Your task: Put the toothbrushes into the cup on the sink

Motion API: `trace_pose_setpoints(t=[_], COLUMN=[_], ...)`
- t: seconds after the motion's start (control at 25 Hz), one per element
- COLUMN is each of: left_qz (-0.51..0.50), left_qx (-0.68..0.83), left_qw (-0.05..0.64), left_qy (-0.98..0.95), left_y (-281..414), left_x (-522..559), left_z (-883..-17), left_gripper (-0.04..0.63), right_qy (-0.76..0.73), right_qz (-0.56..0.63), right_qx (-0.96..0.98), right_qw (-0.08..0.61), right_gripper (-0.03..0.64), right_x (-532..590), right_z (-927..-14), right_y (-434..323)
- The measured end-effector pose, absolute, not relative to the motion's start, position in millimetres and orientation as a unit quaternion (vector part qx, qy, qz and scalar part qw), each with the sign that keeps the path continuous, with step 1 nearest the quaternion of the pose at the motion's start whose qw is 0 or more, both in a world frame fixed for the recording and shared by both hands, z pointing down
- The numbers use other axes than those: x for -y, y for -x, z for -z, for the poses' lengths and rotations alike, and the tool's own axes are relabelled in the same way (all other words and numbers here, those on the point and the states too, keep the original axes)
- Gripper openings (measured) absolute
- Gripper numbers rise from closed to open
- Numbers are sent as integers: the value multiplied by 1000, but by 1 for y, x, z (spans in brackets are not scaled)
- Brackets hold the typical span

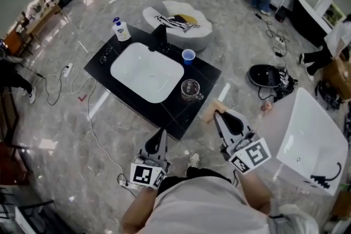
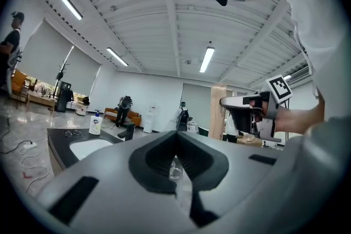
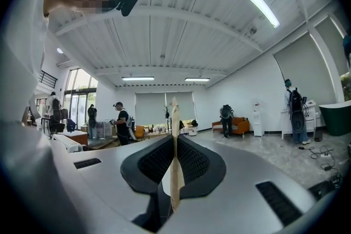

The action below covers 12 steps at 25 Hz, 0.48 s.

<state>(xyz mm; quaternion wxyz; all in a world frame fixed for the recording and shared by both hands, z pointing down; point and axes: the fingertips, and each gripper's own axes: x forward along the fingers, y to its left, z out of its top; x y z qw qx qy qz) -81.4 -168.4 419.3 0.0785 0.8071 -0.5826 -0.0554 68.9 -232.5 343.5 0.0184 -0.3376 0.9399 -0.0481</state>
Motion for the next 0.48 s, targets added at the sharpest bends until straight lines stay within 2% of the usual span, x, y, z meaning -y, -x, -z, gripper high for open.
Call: trace_pose_setpoints(t=[0.48], left_qz=[45], left_qx=[597], left_qw=[78], left_qy=[-797], left_y=[84], left_x=[185], left_z=[-420], left_gripper=[2], right_qy=[333], right_qz=[79], right_qx=[-939], right_qw=[36], right_gripper=[49], right_x=[284], right_z=[-351], right_y=[-65])
